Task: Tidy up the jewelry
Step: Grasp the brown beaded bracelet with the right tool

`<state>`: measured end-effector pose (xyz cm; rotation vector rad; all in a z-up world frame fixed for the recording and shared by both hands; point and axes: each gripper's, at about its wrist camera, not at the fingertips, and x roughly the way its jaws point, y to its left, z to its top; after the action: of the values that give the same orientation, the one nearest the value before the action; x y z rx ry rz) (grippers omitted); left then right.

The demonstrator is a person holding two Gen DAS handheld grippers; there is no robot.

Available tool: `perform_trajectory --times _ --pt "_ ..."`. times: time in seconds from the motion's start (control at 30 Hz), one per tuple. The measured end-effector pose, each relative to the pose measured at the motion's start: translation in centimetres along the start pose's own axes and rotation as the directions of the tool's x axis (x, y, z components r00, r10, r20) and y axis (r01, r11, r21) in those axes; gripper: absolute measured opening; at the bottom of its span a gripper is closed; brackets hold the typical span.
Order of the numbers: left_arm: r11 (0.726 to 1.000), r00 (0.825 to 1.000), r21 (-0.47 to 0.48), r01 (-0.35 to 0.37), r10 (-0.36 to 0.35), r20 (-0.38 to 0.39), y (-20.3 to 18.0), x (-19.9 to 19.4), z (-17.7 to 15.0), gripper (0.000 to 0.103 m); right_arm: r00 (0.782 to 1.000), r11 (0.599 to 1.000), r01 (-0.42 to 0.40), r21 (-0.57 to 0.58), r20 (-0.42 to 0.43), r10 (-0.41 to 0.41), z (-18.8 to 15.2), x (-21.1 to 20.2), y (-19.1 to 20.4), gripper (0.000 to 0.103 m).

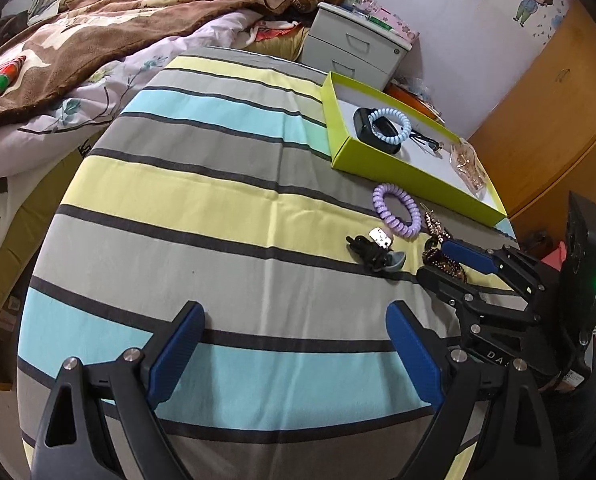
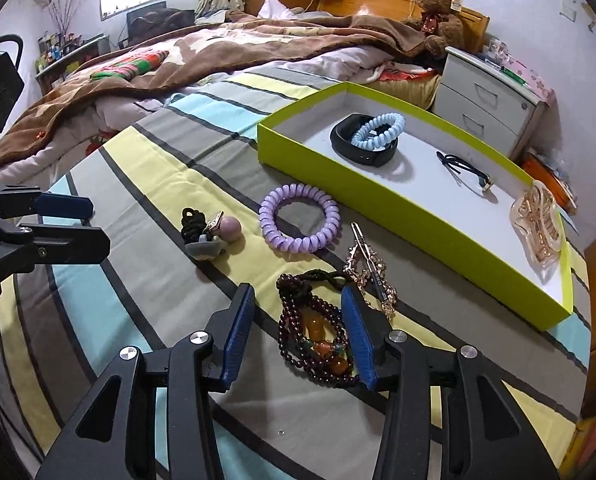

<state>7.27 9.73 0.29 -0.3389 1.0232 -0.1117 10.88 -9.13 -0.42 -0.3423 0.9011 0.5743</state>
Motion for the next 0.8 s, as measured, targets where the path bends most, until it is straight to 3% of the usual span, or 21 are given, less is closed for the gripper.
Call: perform_trajectory --times 0.1,0.17,0.27,0.53,0.8 --pt "1.000 1.000 -0.010 0.015 -0.015 0.011 -0.1 -0.2 0.1 0.093 1.000 0.999 -0.007 0.034 -0.011 0.008 -0.3 -0.2 -0.6 0.045" --pt "1.000 1.000 0.000 0.012 -0.012 0.012 -0.4 -0.2 0.1 0.093 1.000 0.998 -0.004 0.057 -0.008 0.005 -0.5 -0.4 -1.0 0.030" --pt "1.000 1.000 0.004 0.019 -0.019 0.012 -0.8 0.0 0.2 0.093 1.000 0.998 0.002 0.066 -0.005 -0.001 -0.8 -0.7 -1.1 0.020" --pt "0.998 0.999 0.050 0.026 -0.028 0.033 -2.7 0.3 0.6 0.093 1.000 0.988 0.008 0.152 0.026 -0.012 -2.2 -2.1 -2.7 0.012" --pt "0.991 0.999 0.130 -0.027 0.023 0.028 -5.3 1.8 0.9 0.093 0.997 0.978 0.013 0.206 0.066 -0.027 -3.8 -4.3 -3.7 0.008"
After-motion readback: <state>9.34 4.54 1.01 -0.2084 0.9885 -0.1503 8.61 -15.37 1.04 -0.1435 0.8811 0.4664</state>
